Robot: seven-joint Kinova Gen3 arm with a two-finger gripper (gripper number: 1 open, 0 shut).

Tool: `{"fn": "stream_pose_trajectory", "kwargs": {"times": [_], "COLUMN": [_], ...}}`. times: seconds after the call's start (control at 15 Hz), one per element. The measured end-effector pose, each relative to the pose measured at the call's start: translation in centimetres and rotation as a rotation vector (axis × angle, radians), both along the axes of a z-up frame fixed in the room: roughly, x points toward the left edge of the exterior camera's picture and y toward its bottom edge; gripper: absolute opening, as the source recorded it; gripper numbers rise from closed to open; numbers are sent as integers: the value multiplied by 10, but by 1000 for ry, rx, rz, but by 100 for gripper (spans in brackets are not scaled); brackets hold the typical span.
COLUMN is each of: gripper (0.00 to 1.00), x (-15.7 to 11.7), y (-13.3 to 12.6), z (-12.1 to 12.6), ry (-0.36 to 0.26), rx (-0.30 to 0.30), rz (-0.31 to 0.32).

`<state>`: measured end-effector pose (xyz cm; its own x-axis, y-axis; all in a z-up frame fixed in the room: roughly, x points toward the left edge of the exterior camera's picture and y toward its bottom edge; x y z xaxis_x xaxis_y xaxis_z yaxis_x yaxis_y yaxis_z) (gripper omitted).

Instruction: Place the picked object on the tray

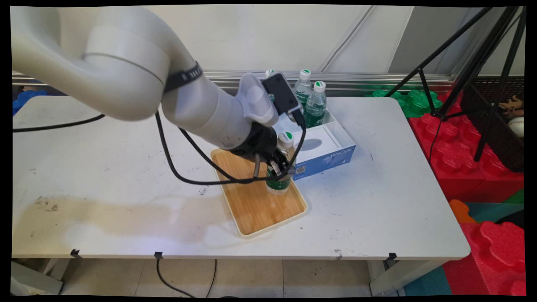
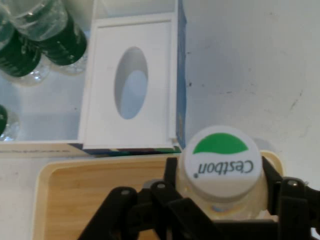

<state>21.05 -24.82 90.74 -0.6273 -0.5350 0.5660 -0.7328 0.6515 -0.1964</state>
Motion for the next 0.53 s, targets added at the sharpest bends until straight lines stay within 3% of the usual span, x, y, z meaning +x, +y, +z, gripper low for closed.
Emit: {"fn": "stream_pose_trajectory", "kwargs": {"times": [0.53], "gripper": [0], "x": [-6], "y": [-6], "z": [-40], "ry": [8], "rx": [11], "rz": [-32]}}
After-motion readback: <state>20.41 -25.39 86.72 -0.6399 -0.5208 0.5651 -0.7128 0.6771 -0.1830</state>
